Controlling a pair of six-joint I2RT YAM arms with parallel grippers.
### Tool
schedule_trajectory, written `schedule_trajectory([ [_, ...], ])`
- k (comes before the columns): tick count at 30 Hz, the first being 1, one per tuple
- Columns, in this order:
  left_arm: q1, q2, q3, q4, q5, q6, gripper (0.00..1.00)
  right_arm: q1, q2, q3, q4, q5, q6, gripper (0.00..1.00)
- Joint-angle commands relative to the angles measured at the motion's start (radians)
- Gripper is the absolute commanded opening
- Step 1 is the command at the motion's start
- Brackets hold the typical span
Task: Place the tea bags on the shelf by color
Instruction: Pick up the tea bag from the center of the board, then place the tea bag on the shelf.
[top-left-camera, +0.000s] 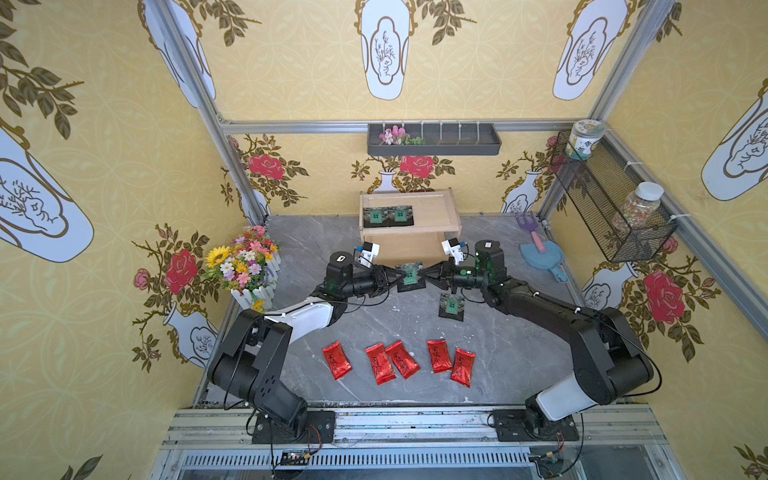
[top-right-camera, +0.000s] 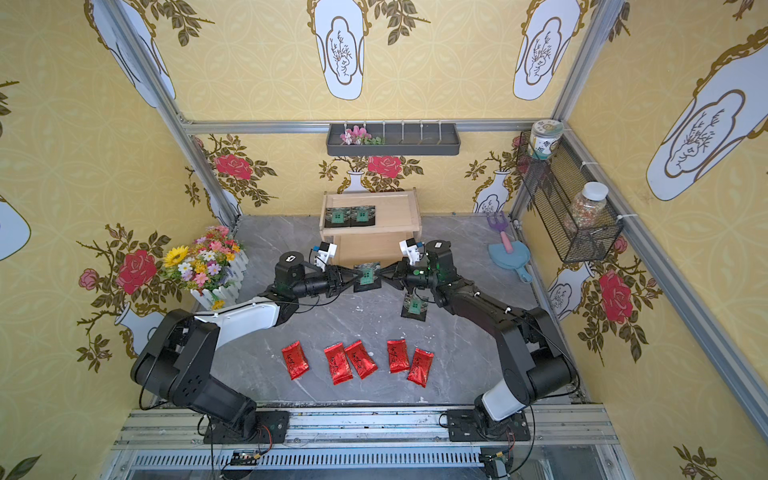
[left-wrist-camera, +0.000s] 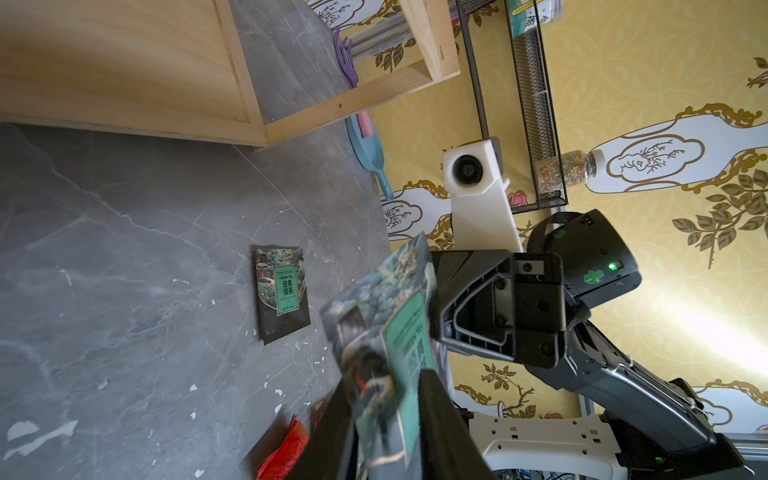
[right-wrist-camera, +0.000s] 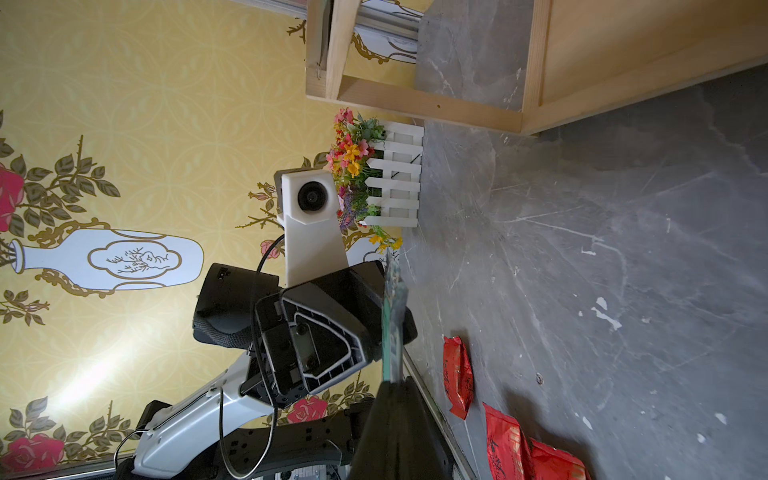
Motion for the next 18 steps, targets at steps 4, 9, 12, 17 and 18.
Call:
schedule_trajectory([
  [4,0.023,-0.052,0.025,-0.093,-0.024,0.055,0.36,-0.025,-0.029,0.096,-0.243,0.033,-0.139,0.03],
  [9,0.037,-0.099,0.089,-0.222,-0.061,0.111,0.39,-0.054,-0.023,0.234,-0.438,0.051,-0.252,0.03],
  [12,0.037,-0.101,0.146,-0.306,-0.076,0.154,0.39,-0.074,-0.004,0.335,-0.523,0.063,-0.29,0.02],
  [17,0.046,-0.093,0.218,-0.399,-0.102,0.212,0.39,-0.117,0.063,0.511,-0.64,0.075,-0.347,0.03],
  [18,0.049,-0.091,0.228,-0.406,-0.101,0.216,0.39,-0.125,0.082,0.549,-0.659,0.078,-0.356,0.03],
])
